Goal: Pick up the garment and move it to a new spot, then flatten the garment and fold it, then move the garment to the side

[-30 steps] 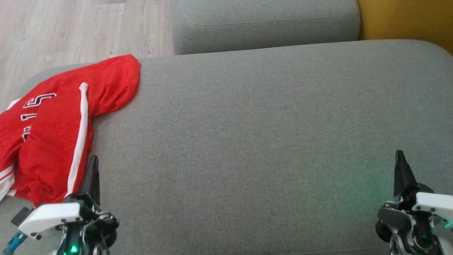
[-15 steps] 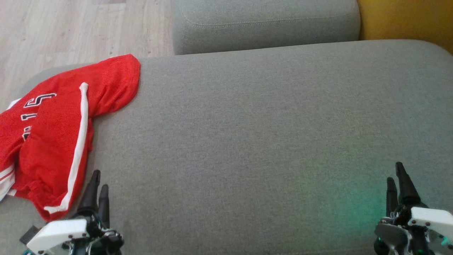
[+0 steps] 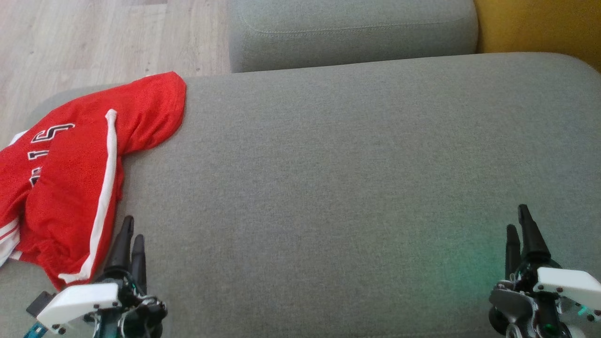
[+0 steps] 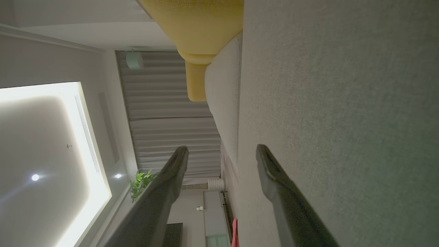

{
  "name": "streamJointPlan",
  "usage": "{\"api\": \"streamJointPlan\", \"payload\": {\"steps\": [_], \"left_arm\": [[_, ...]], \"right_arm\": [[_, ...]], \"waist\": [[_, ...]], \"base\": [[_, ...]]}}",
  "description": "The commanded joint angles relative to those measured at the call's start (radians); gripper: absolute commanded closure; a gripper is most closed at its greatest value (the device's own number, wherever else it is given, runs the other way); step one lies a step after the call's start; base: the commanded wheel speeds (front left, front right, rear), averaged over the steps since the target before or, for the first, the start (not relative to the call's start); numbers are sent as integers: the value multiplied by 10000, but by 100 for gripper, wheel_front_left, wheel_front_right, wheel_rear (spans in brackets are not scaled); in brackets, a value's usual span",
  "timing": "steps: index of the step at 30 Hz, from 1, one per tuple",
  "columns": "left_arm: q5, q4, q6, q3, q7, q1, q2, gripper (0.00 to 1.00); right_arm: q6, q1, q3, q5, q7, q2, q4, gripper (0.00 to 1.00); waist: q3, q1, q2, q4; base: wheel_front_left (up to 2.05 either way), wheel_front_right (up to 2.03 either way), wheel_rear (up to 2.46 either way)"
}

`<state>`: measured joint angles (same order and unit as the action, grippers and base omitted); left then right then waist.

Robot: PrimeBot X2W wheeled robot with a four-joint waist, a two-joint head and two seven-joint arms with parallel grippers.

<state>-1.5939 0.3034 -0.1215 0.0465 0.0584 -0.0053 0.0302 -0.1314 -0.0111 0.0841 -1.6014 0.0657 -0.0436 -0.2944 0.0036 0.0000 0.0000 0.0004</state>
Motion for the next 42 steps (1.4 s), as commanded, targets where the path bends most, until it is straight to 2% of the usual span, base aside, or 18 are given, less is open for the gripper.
{"api": "streamJointPlan", "payload": {"steps": [1,6,17,33,42], "left_arm": [[100,-437,-22,25,-95,-595,110,0],[423,-558,-25,-20,-241,-611,114,0],[1987,-749,88,-89,-562,-598,123,0],[5227,-1346,415,-423,-1030,-512,137,0],[6925,-1526,664,-551,-1292,-435,145,0]], "right_arm": [[1,-556,-119,1,-115,-32,477,0],[1,-606,-342,199,-252,-107,620,0],[2,-677,-1008,1318,-609,-380,757,0],[3,-847,-1895,4008,-1083,-569,919,0],[4,-884,-1902,5861,-1348,-500,984,0]], "waist": [[-4,0,0,-1],[-45,0,0,-2],[-188,0,0,28],[-267,0,0,2],[-311,0,0,-46]], "base": [[0,0,0],[0,0,0],[0,0,0],[0,0,0],[0,0,0]]}}
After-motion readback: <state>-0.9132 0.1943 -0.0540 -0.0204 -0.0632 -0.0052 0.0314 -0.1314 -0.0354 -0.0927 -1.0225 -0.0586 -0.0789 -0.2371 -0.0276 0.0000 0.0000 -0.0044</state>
